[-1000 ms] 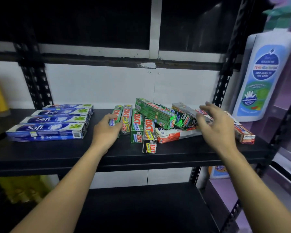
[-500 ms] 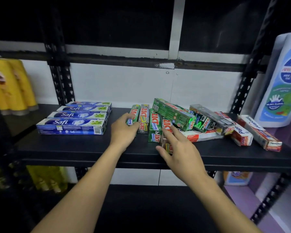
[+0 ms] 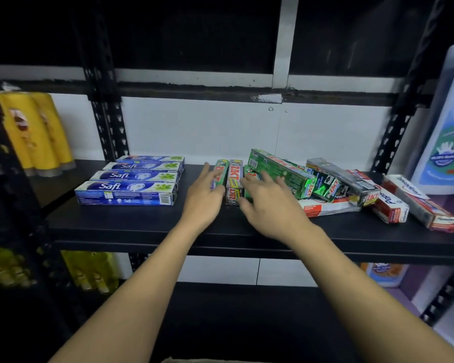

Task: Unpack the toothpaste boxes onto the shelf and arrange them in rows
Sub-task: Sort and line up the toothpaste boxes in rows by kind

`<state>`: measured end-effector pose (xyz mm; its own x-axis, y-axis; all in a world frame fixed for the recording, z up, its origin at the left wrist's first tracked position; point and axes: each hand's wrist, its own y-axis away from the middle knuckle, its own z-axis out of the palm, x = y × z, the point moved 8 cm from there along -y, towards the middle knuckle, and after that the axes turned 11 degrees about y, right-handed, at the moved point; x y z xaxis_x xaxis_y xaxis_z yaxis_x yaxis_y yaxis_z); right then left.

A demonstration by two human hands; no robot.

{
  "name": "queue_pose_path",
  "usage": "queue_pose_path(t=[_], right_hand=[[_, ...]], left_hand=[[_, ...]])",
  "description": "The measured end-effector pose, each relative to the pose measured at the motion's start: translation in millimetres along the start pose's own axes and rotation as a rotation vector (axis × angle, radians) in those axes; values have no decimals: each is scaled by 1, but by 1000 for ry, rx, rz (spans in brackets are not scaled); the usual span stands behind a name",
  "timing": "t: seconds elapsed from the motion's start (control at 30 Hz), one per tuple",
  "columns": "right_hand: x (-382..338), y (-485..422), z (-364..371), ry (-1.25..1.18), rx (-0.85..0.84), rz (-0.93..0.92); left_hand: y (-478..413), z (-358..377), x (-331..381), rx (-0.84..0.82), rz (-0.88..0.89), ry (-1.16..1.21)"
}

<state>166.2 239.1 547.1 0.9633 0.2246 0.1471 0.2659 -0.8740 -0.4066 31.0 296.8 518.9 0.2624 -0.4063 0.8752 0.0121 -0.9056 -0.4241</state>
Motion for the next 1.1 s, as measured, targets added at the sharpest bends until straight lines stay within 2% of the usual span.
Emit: queue_pose_path(t=[0.17, 0.27, 0.37, 0.5, 0.67, 0.73, 0.93, 1.0, 1.1], right_hand=[[-12, -43, 28, 105, -317, -24], [-13, -45, 40, 143, -375, -30], [-13, -30, 32, 134, -299, -70], [-18, 6, 6, 42, -215, -109], [-25, 51, -14, -208, 134, 15], [-25, 57, -9, -222, 228, 81], [-35, 61, 8, -45, 298, 202], [-34, 60, 4, -57, 327, 199], [-22, 58, -7, -209, 362, 237]], left_hand=[[-5, -10, -29, 28, -191, 339], [-5, -11, -33, 46, -182, 371], [-6, -12, -35, 40, -185, 419], [-5, -13, -38, 65, -239, 607], [-8, -13, -43, 61, -240, 559], [-7, -13, -41, 62, -229, 513], [-3, -14, -33, 49, -192, 400], [-2, -14, -32, 54, -202, 374], [-2, -15, -30, 62, -200, 342]])
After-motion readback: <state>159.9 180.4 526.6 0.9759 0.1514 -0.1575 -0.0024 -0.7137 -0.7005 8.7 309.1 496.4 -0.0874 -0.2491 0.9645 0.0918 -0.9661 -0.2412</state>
